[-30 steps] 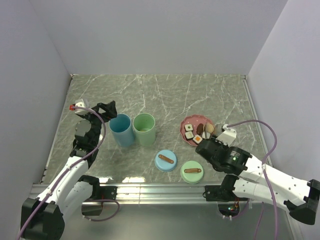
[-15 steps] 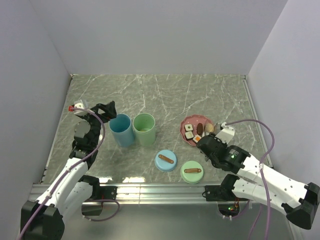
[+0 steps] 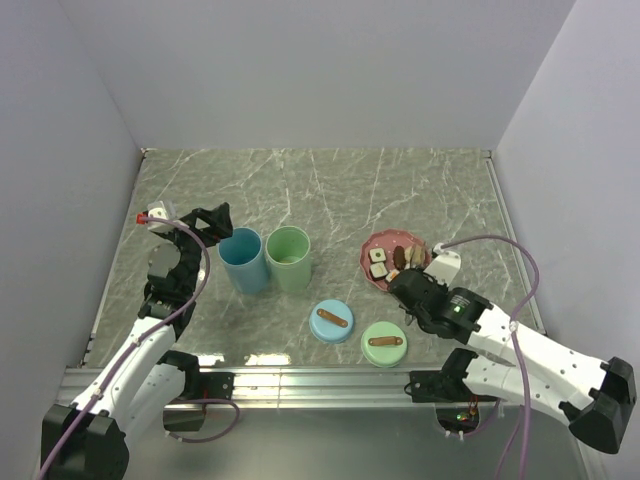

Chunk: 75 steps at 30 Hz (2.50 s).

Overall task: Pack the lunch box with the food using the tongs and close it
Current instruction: Pick up the food using the clamp, then place the food into the lunch box

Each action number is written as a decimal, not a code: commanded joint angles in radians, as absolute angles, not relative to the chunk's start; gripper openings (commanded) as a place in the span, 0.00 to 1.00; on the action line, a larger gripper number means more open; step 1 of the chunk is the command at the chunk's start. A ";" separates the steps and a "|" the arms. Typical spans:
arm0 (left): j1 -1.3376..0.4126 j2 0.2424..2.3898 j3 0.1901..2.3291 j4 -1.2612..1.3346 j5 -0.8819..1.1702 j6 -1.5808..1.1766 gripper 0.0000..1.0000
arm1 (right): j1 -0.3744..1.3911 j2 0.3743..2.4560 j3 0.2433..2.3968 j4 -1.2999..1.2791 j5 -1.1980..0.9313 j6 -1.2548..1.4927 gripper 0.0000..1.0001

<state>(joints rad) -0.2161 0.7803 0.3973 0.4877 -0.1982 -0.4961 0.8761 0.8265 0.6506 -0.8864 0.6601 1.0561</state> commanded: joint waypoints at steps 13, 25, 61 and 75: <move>-0.210 0.772 0.400 0.503 -0.193 -0.512 1.00 | 0.870 0.930 0.870 -0.858 0.773 0.937 0.06; -0.210 0.756 0.428 0.437 -0.222 -0.522 1.00 | 0.880 1.005 1.017 -0.597 0.664 0.661 0.04; -0.212 0.673 0.466 0.222 -0.417 -0.578 1.00 | 1.166 1.284 1.164 -0.239 0.245 0.292 0.04; -0.210 0.678 0.459 0.239 -0.385 -0.575 0.99 | 1.204 1.298 1.138 -0.242 0.293 0.287 0.27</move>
<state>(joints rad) -0.2161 0.6907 0.4343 0.1982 -0.4042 -0.5701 1.1980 1.3109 1.1355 -0.2985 0.2615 0.3016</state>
